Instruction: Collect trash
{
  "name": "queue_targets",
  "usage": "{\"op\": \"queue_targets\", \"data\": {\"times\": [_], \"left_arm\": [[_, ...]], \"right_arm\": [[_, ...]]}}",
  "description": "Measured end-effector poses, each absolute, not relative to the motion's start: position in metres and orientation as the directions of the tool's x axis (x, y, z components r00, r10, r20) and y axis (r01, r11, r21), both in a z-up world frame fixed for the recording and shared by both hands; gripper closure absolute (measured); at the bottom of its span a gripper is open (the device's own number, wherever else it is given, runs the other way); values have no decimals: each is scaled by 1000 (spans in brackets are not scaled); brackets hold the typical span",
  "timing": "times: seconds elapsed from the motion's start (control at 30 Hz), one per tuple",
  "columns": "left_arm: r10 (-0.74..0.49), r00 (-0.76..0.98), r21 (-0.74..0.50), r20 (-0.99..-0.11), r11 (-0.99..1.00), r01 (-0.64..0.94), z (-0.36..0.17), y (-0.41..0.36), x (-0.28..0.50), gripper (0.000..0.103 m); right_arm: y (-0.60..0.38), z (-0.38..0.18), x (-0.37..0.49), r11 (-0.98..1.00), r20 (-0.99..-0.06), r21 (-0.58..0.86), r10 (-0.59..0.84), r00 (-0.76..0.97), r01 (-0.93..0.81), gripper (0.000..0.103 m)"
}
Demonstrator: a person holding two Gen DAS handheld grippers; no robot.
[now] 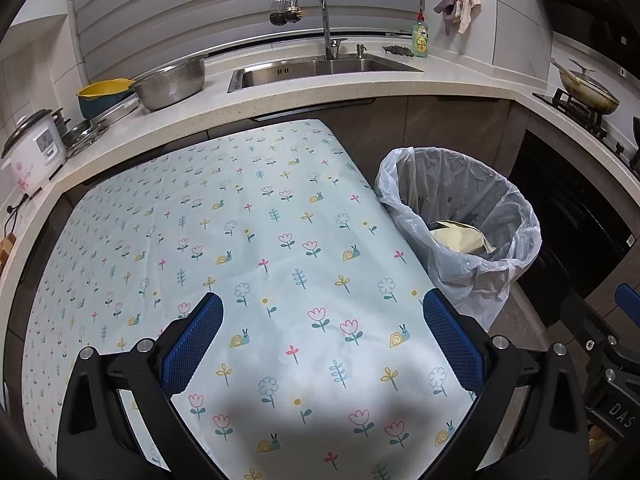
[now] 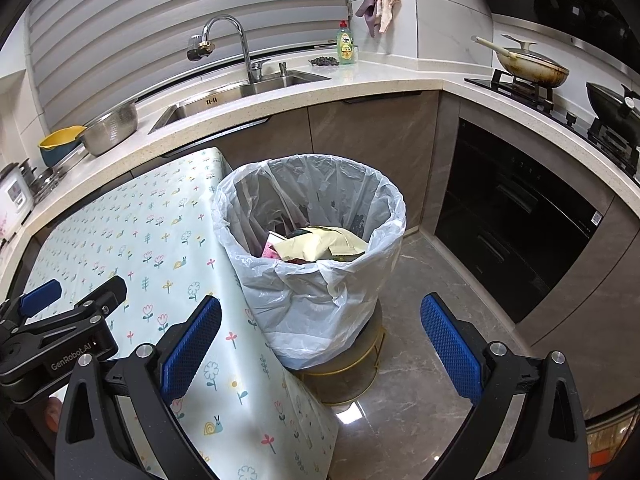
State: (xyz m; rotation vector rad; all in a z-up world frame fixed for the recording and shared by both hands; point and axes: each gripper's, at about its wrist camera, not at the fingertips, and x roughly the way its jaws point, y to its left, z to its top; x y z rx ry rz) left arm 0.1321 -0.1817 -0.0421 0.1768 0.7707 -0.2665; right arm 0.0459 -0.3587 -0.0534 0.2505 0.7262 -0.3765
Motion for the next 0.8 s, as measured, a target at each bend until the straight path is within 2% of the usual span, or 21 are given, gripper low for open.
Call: {"op": "queue_targets", "data": {"times": [0.8], "left_arm": [[-166, 698, 76, -696, 950, 302, -36, -187, 133, 7]], "right_arm": [[-360, -53, 50, 909, -681, 97, -236, 693, 405, 7]]}}
